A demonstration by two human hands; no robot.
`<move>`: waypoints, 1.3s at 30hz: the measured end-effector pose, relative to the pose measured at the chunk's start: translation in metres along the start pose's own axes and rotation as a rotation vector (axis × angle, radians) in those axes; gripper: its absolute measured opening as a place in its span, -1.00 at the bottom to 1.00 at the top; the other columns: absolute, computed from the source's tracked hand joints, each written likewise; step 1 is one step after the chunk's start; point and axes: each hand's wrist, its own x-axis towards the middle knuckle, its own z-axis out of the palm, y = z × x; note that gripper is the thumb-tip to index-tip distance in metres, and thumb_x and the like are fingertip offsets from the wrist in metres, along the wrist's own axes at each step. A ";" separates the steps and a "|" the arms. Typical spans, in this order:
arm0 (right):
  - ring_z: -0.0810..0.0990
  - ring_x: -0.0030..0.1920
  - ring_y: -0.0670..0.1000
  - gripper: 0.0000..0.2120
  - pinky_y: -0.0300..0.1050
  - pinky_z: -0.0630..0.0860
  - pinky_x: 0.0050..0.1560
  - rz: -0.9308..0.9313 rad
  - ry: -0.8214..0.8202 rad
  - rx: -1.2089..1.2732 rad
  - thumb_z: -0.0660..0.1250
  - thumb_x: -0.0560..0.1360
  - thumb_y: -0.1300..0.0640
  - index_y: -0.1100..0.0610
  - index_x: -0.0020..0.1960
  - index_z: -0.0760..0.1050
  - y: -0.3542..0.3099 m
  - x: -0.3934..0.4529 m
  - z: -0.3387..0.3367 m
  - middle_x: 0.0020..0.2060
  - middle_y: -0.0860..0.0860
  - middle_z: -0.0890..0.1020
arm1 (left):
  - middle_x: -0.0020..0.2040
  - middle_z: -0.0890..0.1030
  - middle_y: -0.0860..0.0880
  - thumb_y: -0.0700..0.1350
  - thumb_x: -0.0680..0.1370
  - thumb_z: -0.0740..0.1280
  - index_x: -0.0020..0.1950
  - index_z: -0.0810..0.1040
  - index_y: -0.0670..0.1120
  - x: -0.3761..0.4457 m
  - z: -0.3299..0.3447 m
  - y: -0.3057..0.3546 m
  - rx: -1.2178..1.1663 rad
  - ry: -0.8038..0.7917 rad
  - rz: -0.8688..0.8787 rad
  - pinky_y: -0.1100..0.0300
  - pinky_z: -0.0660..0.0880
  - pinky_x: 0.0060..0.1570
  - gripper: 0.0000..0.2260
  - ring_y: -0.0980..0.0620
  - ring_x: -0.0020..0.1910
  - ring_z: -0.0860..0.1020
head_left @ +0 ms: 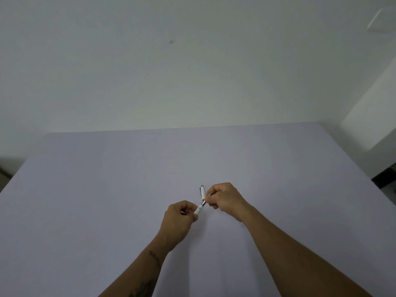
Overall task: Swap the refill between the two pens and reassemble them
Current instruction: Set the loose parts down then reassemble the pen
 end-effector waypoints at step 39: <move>0.50 -0.37 -0.09 -0.90 -0.23 0.44 -0.34 -0.095 -0.026 -0.099 0.43 0.42 0.18 0.04 -0.25 0.64 0.000 0.002 -0.001 -0.44 -0.14 0.57 | -0.33 0.54 -0.01 -0.29 0.45 0.42 -0.15 0.68 -0.09 0.010 -0.008 0.002 0.045 -0.017 -0.029 0.24 0.39 -0.35 -0.89 0.08 -0.40 0.42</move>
